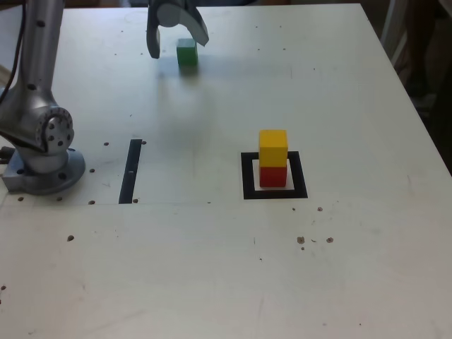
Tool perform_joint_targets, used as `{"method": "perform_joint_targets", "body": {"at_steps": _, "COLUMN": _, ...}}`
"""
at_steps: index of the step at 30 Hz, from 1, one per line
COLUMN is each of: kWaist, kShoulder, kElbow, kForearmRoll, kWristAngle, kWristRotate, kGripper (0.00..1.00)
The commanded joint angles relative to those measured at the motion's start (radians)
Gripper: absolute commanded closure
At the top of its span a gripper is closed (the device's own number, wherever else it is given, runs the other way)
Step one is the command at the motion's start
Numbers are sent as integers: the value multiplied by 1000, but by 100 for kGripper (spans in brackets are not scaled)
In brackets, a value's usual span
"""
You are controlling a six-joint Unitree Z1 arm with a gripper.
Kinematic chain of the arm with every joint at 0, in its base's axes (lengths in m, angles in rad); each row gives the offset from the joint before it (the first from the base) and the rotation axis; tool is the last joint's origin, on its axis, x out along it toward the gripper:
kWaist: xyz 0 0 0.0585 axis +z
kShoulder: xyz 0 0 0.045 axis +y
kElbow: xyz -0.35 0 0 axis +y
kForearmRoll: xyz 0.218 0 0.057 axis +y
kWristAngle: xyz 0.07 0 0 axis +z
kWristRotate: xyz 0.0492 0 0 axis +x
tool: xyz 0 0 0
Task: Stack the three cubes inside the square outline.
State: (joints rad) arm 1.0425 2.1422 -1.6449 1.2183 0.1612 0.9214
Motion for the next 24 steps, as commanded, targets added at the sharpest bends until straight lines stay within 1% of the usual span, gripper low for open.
{"method": "perform_joint_targets", "body": {"at_steps": 1, "kWaist": -3, "kShoulder": 18, "kElbow": -15, "kForearmRoll": -1, "kWristAngle": 5, "kWristRotate": 1, "kGripper": 10}}
{"method": "perform_joint_targets", "body": {"at_steps": 6, "kWaist": -9, "kShoulder": 40, "kElbow": -36, "kForearmRoll": 0, "kWristAngle": 14, "kWristRotate": 1, "kGripper": 20}}
{"method": "perform_joint_targets", "body": {"at_steps": 12, "kWaist": -18, "kShoulder": 44, "kElbow": -46, "kForearmRoll": -2, "kWristAngle": 18, "kWristRotate": -1, "kGripper": 38}}
{"method": "perform_joint_targets", "body": {"at_steps": 17, "kWaist": -36, "kShoulder": 40, "kElbow": -59, "kForearmRoll": 0, "kWristAngle": 17, "kWristRotate": -5, "kGripper": 55}}
{"method": "perform_joint_targets", "body": {"at_steps": 21, "kWaist": -46, "kShoulder": 39, "kElbow": -73, "kForearmRoll": 13, "kWristAngle": -1, "kWristRotate": -14, "kGripper": 66}}
{"method": "perform_joint_targets", "body": {"at_steps": 24, "kWaist": -50, "kShoulder": 41, "kElbow": -83, "kForearmRoll": 29, "kWristAngle": -19, "kWristRotate": -16, "kGripper": 70}}
